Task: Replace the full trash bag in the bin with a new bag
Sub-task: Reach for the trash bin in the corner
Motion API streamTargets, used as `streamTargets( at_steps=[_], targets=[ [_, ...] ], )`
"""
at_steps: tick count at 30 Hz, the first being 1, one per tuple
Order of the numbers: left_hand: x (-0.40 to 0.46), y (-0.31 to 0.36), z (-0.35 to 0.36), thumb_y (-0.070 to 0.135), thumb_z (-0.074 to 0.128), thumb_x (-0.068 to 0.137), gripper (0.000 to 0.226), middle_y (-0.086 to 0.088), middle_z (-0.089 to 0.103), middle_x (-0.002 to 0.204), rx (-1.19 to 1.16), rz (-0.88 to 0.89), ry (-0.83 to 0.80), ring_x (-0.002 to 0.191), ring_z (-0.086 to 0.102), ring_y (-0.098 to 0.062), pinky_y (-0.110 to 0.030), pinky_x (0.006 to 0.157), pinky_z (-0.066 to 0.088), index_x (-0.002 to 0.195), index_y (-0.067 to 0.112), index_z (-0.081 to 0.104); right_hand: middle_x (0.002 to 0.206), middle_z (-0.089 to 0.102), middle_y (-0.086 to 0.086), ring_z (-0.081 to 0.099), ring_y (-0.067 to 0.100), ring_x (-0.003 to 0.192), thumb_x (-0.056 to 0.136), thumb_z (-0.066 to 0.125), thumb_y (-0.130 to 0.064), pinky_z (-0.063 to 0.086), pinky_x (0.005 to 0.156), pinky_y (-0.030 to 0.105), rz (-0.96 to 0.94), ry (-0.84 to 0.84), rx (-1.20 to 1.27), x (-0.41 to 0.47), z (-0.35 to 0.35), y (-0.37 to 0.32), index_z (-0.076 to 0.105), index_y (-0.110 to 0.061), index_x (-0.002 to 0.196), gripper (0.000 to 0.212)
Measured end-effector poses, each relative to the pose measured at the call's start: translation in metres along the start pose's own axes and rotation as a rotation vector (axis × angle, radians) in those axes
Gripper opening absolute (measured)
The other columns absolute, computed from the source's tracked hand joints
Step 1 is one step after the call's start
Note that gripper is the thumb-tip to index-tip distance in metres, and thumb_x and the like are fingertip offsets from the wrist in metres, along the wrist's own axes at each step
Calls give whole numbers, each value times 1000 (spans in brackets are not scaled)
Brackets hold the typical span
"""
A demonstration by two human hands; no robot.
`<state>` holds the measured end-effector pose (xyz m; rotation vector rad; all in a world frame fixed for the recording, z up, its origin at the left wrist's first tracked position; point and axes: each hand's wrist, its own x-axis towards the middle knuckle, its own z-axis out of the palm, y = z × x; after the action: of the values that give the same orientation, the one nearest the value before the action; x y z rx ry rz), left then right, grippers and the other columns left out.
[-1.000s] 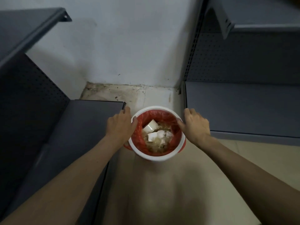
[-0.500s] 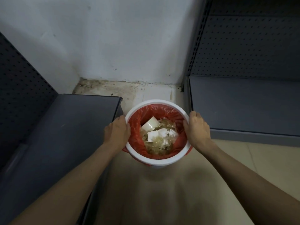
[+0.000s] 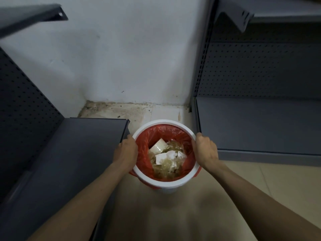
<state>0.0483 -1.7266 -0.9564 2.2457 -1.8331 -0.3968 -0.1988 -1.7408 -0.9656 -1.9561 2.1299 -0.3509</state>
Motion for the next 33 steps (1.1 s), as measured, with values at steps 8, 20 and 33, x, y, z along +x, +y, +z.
streamTargets(
  at_steps=[8,20,33],
  targets=[
    [-1,8,-21,22,38,102,25,-10,57,101,117,68,128,78,46,-16,-30,64,37,108,6,56,107,59,14,62,31,89,100,45,-16,56,79,46,-39,89,17,8,-27,-2,55,-6,112,19],
    [2,47,-44,23,35,104,25,-4,62,81,139,221,149,63,57,-18,-27,51,39,105,8,55,101,60,18,60,33,76,97,48,-10,44,60,38,-64,136,-18,7,-69,25,54,0,106,15],
    [-18,199,27,23,37,104,24,-14,69,93,103,492,80,85,67,-36,-40,65,46,111,7,53,105,58,21,60,43,91,99,43,-13,44,70,43,199,214,-150,-43,-120,183,52,2,104,17]
  ],
)
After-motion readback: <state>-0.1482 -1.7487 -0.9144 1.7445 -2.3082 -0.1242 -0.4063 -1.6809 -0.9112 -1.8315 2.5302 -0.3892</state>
